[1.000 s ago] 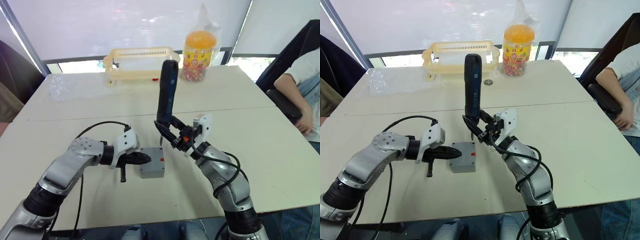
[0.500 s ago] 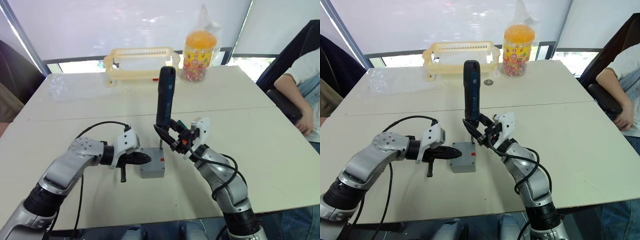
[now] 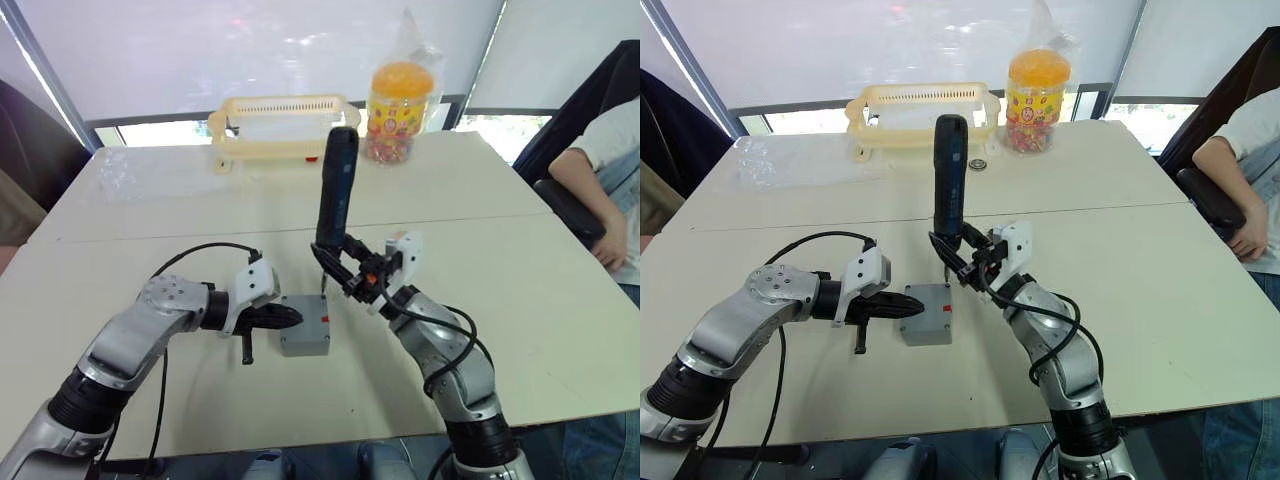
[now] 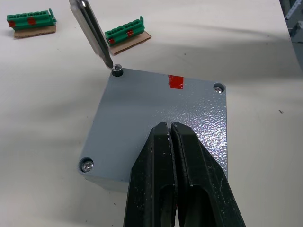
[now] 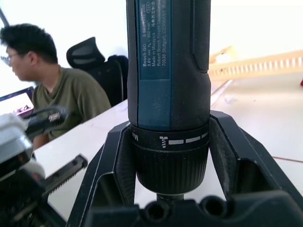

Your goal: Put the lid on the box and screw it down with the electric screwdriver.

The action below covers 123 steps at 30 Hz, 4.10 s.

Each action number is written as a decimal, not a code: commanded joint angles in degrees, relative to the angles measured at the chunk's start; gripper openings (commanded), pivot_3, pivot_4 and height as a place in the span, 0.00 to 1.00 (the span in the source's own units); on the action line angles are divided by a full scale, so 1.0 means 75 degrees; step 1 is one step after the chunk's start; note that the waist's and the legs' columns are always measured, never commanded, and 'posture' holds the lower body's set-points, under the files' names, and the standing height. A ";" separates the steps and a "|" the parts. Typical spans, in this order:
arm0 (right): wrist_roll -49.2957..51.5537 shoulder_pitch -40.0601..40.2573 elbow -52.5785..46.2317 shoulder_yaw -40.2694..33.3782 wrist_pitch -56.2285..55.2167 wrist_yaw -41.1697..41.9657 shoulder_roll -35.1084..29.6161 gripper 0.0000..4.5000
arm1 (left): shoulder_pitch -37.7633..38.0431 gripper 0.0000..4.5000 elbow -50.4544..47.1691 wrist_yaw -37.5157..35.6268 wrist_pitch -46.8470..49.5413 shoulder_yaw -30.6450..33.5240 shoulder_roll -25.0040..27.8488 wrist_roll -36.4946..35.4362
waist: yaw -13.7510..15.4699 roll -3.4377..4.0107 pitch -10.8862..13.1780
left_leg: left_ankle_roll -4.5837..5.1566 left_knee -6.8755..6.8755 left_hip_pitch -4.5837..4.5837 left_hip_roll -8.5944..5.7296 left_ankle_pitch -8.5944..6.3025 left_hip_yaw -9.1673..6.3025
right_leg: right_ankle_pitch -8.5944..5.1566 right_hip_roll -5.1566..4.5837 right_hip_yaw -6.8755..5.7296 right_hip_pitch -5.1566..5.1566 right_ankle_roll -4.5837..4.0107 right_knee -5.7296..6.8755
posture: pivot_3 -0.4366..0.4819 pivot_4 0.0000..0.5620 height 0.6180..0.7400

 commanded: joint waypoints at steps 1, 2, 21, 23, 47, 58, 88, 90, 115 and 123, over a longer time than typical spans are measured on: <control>0.0213 -0.0186 -0.0613 -0.0106 -0.0117 -0.0030 0.0084 0.40 | 0.0092 0.01 -0.0002 0.0036 0.0166 -0.0100 0.0071 0.0081 | 0.0000 0.0000 0.0000 | 0.0000 0.0000 0.0000 0.0000 0.0000 0.0000 | 0.0000 0.0000 0.0000 0.0000 0.0000 0.0000 | 0.48 0.27 1.00; 0.0203 -0.0159 -0.0612 -0.0105 -0.0120 -0.0025 0.0058 0.40 | 0.0090 0.01 -0.0003 0.0036 0.0166 -0.0103 0.0066 0.0079 | 0.0000 0.0000 0.0000 | 0.0000 0.0000 0.0000 0.0000 0.0000 0.0000 | 0.0000 0.0000 0.0000 0.0000 0.0000 0.0000 | 0.48 0.27 1.00; 0.0146 0.0025 -0.0639 0.0042 -0.0144 0.0013 -0.0043 0.40 | 0.0110 0.01 0.0003 0.0033 0.0176 -0.0091 0.0087 0.0092 | -0.0003 0.0000 0.0000 | 0.0000 0.0000 0.0000 0.0000 0.0000 0.0000 | 0.0000 0.0000 0.0000 0.0000 0.0000 0.0000 | 0.48 0.27 1.00; 0.0145 0.0003 -0.0658 0.0026 -0.0158 -0.0023 -0.0034 0.40 | 0.0114 0.01 -0.0002 0.0037 0.0182 -0.0085 0.0090 0.0091 | -0.0002 0.0000 0.0000 | 0.0000 0.0000 0.0000 0.0000 0.0000 0.0000 | 0.0000 0.0000 0.0000 0.0000 0.0000 0.0000 | 0.48 0.27 1.00; 0.0095 0.0125 -0.0902 0.0210 -0.0098 -0.0115 0.0018 0.40 | 0.0096 0.01 0.0036 0.0037 0.0168 -0.0116 0.0069 0.0111 | -0.0002 0.0000 0.0000 | 0.0000 0.0000 0.0000 0.0000 0.0000 0.0000 | 0.0000 0.0000 0.0000 0.0000 0.0000 0.0001 | 0.48 0.27 1.00; -0.0116 0.0069 -0.0590 0.0186 -0.0362 -0.0091 0.0039 0.40 | 0.0103 0.01 0.0004 0.0065 0.0193 -0.0113 0.0074 0.0104 | -0.0002 0.0000 -0.0001 | 0.0000 0.0000 0.0000 -0.0001 0.0000 0.0000 | 0.0000 0.0000 0.0000 0.0000 0.0000 0.0001 | 0.48 0.27 1.00; -0.0944 0.0148 -0.0138 0.0479 -0.1146 0.0013 -0.0014 0.40 | 0.0110 0.01 -0.0039 0.0123 0.0227 -0.0107 0.0107 0.0094 | -0.0004 -0.0001 -0.0002 | -0.0001 0.0000 0.0009 -0.0001 0.0000 0.0000 | 0.0000 0.0001 0.0000 0.0007 0.0000 0.0003 | 0.48 0.27 1.00; -0.0830 0.0134 -0.0270 0.0399 -0.1077 -0.0025 0.0029 0.40 | 0.0109 0.01 -0.0043 0.0125 0.0231 -0.0109 0.0106 0.0094 | -0.0004 -0.0001 -0.0002 | -0.0001 0.0000 0.0010 0.0000 0.0000 0.0000 | 0.0000 0.0001 0.0000 0.0008 0.0000 0.0003 | 0.48 0.27 1.00; -0.0647 0.0248 -0.0817 0.0548 -0.0683 -0.0182 0.0086 0.40 | 0.0157 0.01 -0.0062 0.0115 0.0218 -0.0119 0.0103 0.0083 | -0.0001 0.0000 -0.0002 | -0.0001 0.0000 0.0010 0.0000 0.0001 0.0000 | 0.0000 0.0001 0.0000 0.0008 -0.0001 0.0003 | 0.48 0.27 1.00; -0.0730 0.0266 -0.0656 0.0499 -0.0817 -0.0136 0.0034 0.40 | 0.0178 0.01 -0.0086 0.0112 0.0225 -0.0097 0.0121 0.0074 | -0.0002 -0.0001 -0.0002 | -0.0001 0.0000 0.0010 0.0000 0.0001 0.0000 | 0.0000 0.0001 0.0000 0.0008 -0.0001 0.0003 | 0.48 0.27 1.00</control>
